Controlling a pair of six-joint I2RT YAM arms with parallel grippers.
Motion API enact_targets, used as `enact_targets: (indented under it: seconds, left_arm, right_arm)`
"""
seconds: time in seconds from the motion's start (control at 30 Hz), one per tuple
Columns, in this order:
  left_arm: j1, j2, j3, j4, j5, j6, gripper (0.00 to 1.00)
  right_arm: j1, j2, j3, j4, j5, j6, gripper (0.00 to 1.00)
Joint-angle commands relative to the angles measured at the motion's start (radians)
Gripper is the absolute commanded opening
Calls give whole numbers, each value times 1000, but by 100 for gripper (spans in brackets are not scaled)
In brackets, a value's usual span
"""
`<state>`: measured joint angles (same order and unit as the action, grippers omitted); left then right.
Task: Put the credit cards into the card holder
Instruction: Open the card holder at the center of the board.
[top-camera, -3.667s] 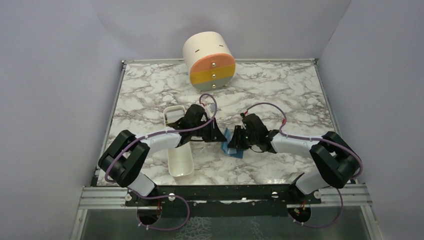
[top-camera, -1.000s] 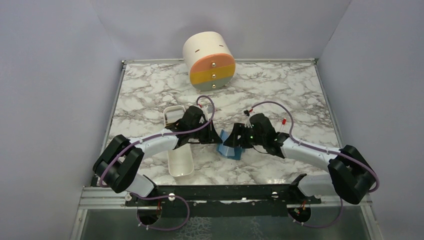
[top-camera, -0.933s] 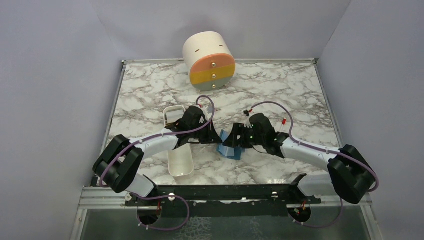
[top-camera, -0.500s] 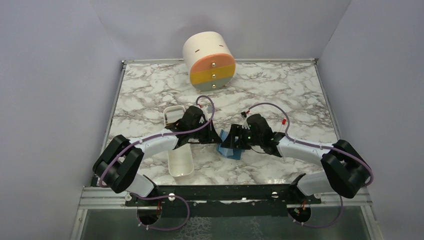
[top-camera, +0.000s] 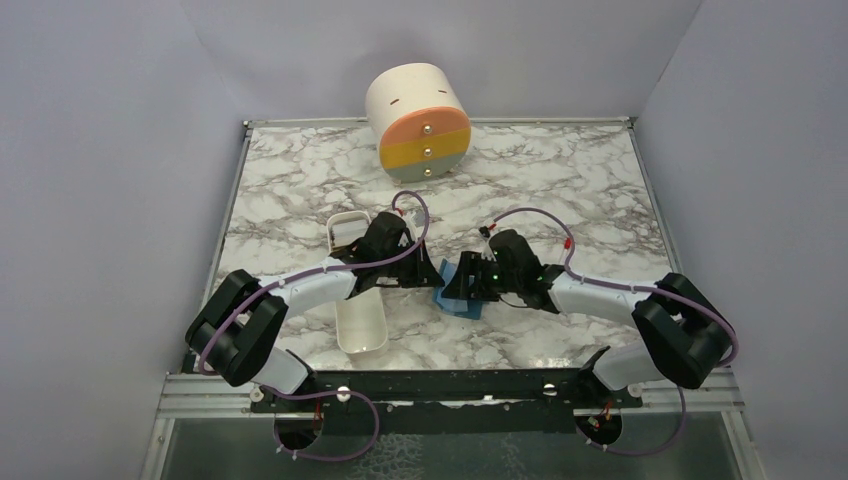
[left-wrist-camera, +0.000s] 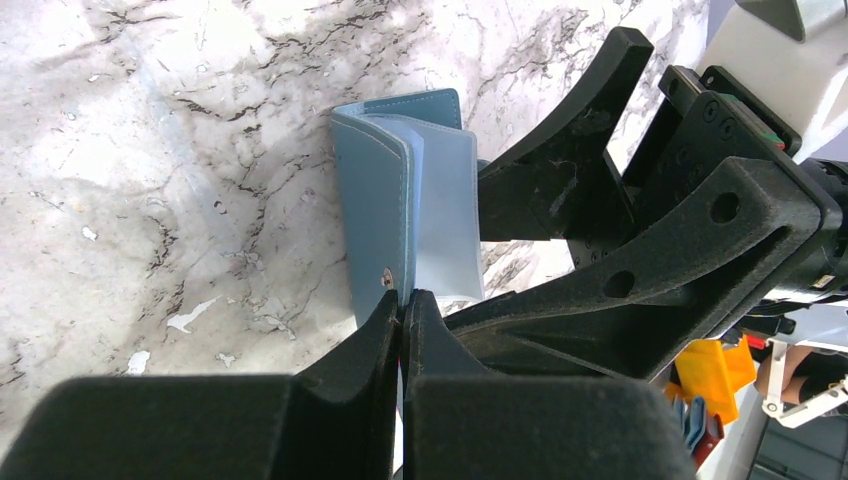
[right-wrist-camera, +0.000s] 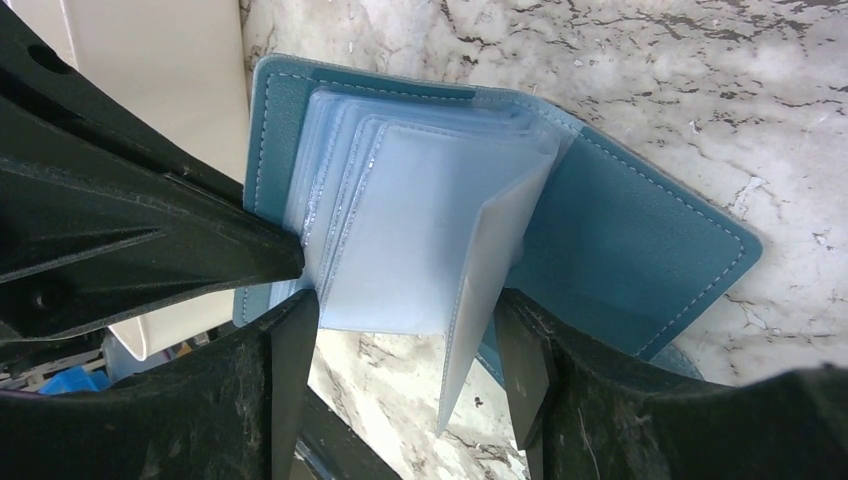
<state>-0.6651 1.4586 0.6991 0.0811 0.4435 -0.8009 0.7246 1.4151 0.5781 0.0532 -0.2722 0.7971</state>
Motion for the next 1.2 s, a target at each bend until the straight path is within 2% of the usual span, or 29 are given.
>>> enact_targets:
  seconds: [0.0, 0.37, 0.7, 0.8, 0.97, 1.17]
  left_arm:
    - [-5, -11, 29, -6, -24, 21, 0]
    - [-5, -8, 39, -30, -44, 34, 0]
    - [-6, -8, 34, -27, -38, 30, 0]
    - [-5, -7, 36, -16, -27, 21, 0]
    - [-6, -4, 23, 28, -32, -10, 0]
    - [-6, 19, -11, 138, -38, -111, 0]
  right_arm:
    - [7, 1, 16, -22, 51, -21, 65]
    - [7, -74, 39, -223, 242, -51, 65]
    - [7, -190, 125, -500, 450, -69, 65]
    - [7, -229, 166, -525, 415, -70, 65]
    - [7, -272, 149, -387, 264, -54, 61]
    - [7, -185, 152, -269, 175, -18, 58]
